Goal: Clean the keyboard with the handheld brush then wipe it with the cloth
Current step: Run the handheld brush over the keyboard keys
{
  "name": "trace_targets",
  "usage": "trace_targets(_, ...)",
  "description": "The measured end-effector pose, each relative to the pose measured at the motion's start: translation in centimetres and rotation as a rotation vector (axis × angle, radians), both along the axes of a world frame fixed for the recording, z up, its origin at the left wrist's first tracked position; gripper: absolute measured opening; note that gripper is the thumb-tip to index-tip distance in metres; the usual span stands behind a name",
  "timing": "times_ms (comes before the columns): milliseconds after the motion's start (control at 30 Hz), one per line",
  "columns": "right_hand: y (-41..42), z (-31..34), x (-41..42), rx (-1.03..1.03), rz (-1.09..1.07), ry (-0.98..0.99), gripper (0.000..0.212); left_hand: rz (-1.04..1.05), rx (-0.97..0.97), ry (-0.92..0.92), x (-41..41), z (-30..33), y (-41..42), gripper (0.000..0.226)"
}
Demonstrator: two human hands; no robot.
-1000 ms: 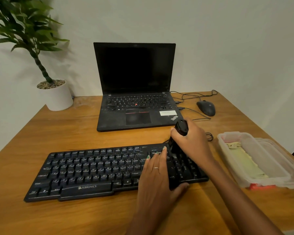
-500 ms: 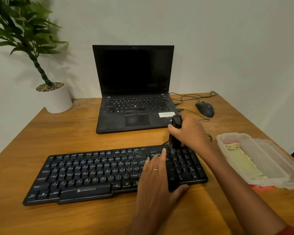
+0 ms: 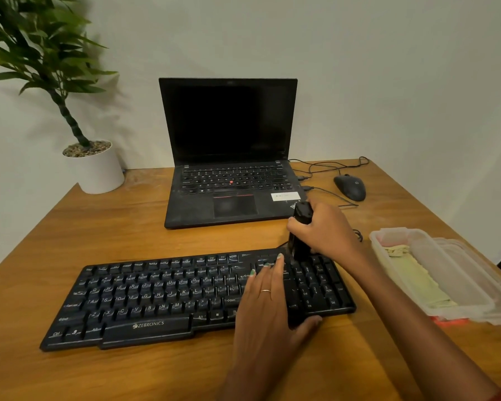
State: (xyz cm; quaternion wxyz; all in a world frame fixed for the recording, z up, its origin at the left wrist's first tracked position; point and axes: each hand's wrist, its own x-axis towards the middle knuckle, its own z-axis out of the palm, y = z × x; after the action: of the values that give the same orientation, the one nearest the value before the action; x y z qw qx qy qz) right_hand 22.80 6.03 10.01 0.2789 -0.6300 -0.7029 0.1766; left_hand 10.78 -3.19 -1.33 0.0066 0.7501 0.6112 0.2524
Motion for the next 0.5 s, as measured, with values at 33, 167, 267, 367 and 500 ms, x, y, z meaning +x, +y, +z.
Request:
trace_targets(33, -0.4, 0.2, 0.2, -0.07, 0.027, -0.028, 0.025, 0.001, 0.001, 0.005, 0.0, 0.0, 0.0, 0.104)
trace_targets(167, -1.3, 0.7, 0.4, -0.253, 0.076, -0.088, 0.025, 0.014, 0.018, 0.012, 0.0, 0.2, 0.0, 0.102)
trace_targets(267, -1.2, -0.9, 0.2, 0.146, -0.068, -0.108, 0.025, 0.019, 0.035, 0.028, 0.0, 0.4, -0.1, 0.103)
trace_targets(367, -2.4, -1.6, 0.0, 0.188, -0.07, 0.032, 0.021, 0.013, 0.032, 0.011, 0.0, 0.3, -0.1, 0.104)
trace_targets(500, -4.4, 0.3, 1.2, -0.22, 0.142, 0.021, 0.02, 0.0, 0.06, 0.017, -0.1, 0.1, -0.1, 0.101)
